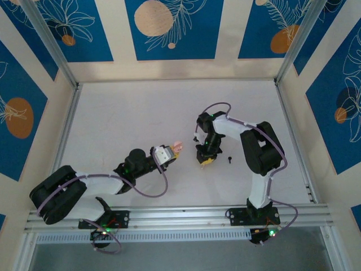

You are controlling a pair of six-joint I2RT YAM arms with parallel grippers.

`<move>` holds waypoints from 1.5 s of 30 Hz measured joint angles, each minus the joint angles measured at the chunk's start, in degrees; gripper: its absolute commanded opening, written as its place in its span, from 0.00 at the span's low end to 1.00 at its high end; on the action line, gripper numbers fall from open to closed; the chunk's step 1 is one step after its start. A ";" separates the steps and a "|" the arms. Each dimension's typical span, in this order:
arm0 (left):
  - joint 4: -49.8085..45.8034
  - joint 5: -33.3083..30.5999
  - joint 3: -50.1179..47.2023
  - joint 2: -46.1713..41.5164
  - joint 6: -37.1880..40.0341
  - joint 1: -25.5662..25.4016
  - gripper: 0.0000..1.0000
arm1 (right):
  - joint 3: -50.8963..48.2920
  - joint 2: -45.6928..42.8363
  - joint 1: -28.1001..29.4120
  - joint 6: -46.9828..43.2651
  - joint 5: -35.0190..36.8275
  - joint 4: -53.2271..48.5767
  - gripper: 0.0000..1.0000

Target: Insert wireless bluetooth earbuds into charging case

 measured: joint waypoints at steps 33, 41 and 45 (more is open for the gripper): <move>-2.86 -0.11 1.36 0.11 1.01 0.00 0.15 | -2.29 -9.40 0.74 31.89 0.31 -1.97 0.40; -2.86 -0.09 1.36 0.15 1.01 0.00 0.15 | -4.44 -4.70 0.68 34.18 0.04 1.27 0.35; -2.86 -0.09 1.36 0.15 1.01 0.00 0.15 | -4.48 -3.32 0.61 34.38 -0.17 2.47 0.33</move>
